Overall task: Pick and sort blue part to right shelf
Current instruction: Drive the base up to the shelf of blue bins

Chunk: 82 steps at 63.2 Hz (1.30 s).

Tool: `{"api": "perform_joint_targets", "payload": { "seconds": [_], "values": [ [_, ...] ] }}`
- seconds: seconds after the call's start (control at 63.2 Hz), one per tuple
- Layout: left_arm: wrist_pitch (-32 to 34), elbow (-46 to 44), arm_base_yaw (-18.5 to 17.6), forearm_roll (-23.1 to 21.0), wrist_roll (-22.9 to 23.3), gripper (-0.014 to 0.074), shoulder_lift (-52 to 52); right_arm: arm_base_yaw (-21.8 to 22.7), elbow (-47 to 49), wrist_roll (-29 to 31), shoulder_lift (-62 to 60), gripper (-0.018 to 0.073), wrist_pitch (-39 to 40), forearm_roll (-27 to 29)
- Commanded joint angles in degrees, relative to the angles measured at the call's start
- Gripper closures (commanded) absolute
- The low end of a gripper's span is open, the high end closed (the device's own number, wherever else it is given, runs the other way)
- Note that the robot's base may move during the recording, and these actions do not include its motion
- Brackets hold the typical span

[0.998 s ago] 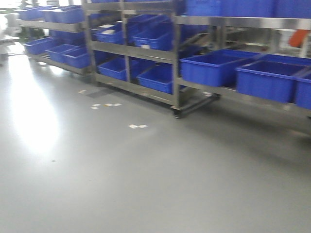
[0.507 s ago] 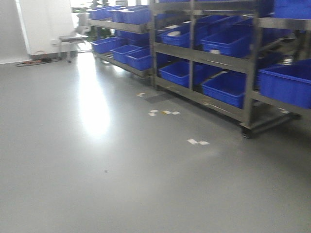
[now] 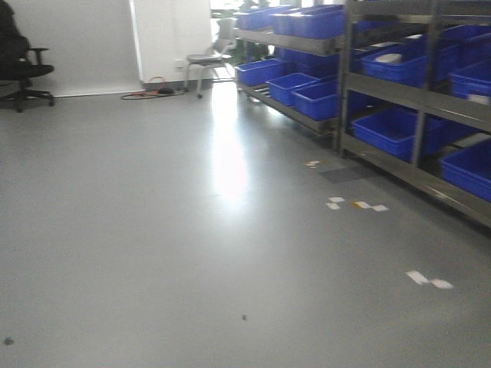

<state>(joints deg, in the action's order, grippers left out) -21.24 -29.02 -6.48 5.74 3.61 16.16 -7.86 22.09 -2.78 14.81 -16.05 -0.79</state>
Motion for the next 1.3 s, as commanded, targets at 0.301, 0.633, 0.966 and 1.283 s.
{"api": "perform_joint_targets", "payload": {
  "seconds": [0.301,0.633,0.966,1.283],
  "values": [
    [5.43,-1.67,-0.31,0.02,0.11,0.0283,0.82,0.46,1.86,0.39,0.43,0.0094,5.20,-0.03],
    [5.43,-1.67,-0.31,0.02,0.11,0.0283,0.82,0.46,1.86,0.39,0.43,0.0094,5.20,-0.03],
    [5.43,-1.67,-0.31,0.02,0.11,0.0283,0.82,0.46,1.86,0.39,0.43,0.0094,5.20,-0.03],
    [5.43,-1.67,-0.31,0.02,0.11,0.0283,0.82,0.46,1.86,0.39,0.43,0.0094,5.20,-0.03]
  ]
}}
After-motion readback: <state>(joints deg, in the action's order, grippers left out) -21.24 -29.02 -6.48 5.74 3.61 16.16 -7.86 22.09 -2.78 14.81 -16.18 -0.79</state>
